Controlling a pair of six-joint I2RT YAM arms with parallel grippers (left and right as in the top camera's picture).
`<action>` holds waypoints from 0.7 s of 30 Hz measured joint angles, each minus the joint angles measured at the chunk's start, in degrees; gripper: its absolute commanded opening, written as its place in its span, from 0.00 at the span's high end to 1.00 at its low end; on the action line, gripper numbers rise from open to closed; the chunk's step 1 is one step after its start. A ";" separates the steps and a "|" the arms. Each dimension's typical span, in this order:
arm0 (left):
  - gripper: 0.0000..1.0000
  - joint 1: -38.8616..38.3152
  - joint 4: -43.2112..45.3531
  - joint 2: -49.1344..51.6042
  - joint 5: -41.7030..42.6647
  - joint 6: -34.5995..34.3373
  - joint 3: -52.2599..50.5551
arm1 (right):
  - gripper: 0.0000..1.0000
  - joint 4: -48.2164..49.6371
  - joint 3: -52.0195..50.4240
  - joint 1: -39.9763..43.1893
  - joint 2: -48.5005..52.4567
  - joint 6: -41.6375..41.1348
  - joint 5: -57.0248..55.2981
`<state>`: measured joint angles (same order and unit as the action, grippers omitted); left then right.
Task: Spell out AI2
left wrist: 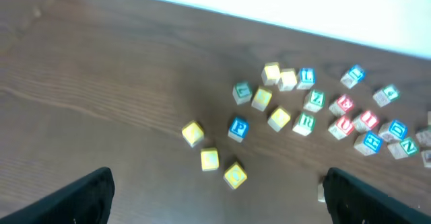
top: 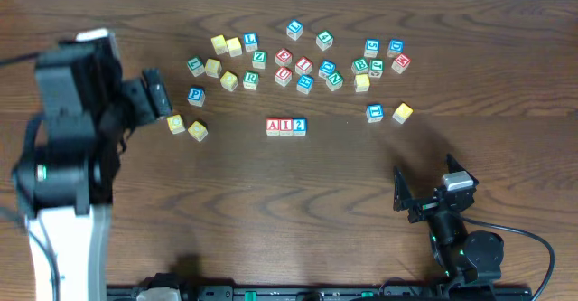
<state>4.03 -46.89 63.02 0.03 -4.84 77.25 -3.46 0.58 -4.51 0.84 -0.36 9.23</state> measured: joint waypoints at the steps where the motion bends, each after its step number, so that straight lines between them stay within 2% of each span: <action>1: 0.02 0.00 2.05 -2.23 -0.04 0.00 -2.25 | 0.01 0.00 0.00 0.00 -0.02 0.02 0.00; 13: 0.03 0.00 35.21 -30.14 0.07 0.00 -42.58 | 0.01 0.02 -0.02 0.00 -0.15 0.02 0.00; 21: 0.02 0.00 47.21 -46.80 1.33 0.42 -63.56 | 0.01 0.04 -0.02 0.00 -0.15 0.04 0.04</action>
<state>4.03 0.32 16.23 1.37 -4.43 13.69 -3.42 0.56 -4.51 0.69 -0.32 9.28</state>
